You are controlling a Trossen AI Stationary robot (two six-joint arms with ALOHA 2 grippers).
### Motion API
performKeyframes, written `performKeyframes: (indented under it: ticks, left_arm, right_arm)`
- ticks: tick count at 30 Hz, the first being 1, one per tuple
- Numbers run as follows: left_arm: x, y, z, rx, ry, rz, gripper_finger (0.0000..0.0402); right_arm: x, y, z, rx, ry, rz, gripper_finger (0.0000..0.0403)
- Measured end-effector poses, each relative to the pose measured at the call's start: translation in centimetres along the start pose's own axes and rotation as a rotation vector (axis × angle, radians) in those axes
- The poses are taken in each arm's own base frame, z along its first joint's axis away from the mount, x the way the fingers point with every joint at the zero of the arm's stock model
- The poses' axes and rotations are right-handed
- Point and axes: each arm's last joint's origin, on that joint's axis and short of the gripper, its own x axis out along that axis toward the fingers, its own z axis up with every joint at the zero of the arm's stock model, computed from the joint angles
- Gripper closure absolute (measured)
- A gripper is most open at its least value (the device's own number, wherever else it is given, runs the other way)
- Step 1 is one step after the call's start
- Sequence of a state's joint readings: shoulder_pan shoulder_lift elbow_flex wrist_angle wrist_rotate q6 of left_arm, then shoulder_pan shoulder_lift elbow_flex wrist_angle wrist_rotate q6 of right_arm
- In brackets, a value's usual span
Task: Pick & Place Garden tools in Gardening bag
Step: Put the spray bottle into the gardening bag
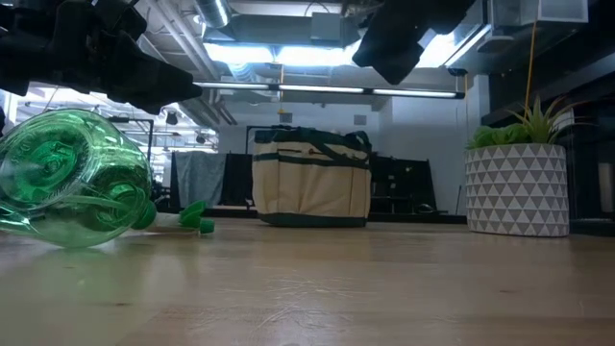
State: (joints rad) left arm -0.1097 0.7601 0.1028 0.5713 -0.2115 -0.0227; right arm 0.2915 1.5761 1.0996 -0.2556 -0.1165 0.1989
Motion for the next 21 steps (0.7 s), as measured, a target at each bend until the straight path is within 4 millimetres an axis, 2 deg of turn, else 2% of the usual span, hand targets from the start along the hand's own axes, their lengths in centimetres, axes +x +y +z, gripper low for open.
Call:
performKeyframes:
  ticks: [16, 21]
  left_arm:
    - [0.0, 0.0, 0.0, 0.000, 0.000, 0.000, 0.0225]
    - [0.0, 0.0, 0.0, 0.000, 0.000, 0.000, 0.0225]
  right_arm:
    - [0.0, 0.2, 0.3, -0.011, -0.034, 0.009, 0.0227]
    - [1.1, 0.0, 0.0, -0.010, -0.016, 0.005, 0.0227]
